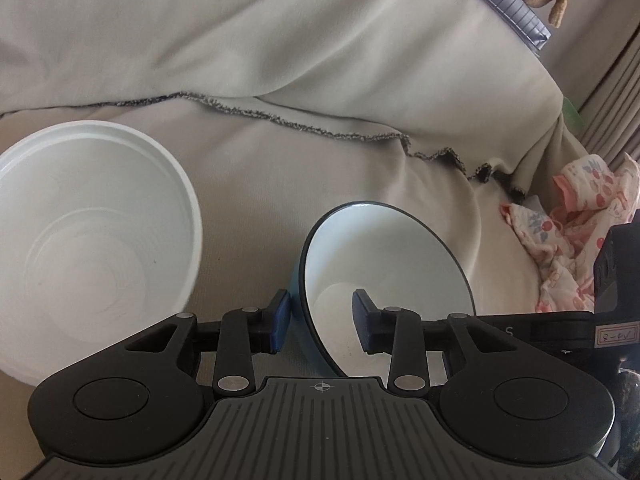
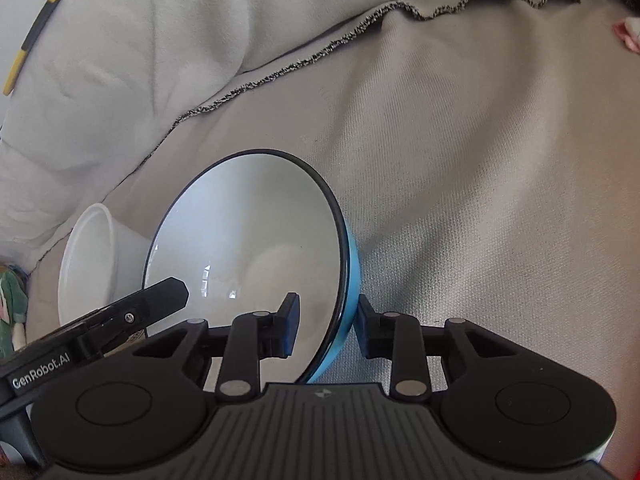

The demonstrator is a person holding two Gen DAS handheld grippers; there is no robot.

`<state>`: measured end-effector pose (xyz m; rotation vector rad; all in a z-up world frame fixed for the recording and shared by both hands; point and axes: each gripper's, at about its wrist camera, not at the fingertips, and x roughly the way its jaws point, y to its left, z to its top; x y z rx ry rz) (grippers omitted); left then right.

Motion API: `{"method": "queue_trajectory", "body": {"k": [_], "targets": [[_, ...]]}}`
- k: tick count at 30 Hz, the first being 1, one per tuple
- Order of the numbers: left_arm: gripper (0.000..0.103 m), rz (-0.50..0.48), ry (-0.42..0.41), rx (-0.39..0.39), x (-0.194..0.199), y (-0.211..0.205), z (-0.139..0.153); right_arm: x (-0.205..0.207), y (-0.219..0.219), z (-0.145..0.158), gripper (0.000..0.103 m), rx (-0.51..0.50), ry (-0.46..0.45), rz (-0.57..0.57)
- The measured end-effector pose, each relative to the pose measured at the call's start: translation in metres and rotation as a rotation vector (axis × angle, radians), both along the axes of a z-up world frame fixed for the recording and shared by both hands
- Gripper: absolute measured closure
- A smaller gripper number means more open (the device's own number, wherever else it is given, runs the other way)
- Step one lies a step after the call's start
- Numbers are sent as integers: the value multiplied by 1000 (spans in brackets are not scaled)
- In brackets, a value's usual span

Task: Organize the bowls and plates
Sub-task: 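Lift the blue bowl and carry it over the yellow-rimmed bowl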

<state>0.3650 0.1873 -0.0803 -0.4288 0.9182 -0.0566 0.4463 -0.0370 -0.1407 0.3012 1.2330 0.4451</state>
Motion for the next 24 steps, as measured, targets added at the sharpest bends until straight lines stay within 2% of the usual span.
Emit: {"method": "queue_trajectory", "body": {"k": [3, 6, 8, 10, 14, 16, 18, 19, 24], "targets": [[61, -17, 17, 8, 0, -8, 3, 0, 1, -1, 73, -17, -11, 0], [61, -79, 115, -92, 0, -8, -1, -7, -7, 7, 73, -68, -53, 12], [61, -113, 150, -150, 0, -8, -7, -11, -18, 11, 73, -79, -66, 20], [67, -108, 127, -156, 1, -8, -10, -14, -27, 11, 73, -77, -60, 21], [68, -88, 73, -122, 11, -13, -26, -11, -29, 5, 73, -80, -63, 18], [68, -86, 90, -132, 19, -16, -39, -11, -23, -2, 68, -78, -50, 23], [68, -85, 123, -191, 24, -16, -50, -10, -14, -11, 65, -94, -44, 21], [64, -82, 125, -202, 25, -17, -52, -11, -12, -10, 64, -99, -55, 19], [63, -70, 114, -147, 22, -17, -40, -16, -3, -4, 67, -121, -60, 40]]}}
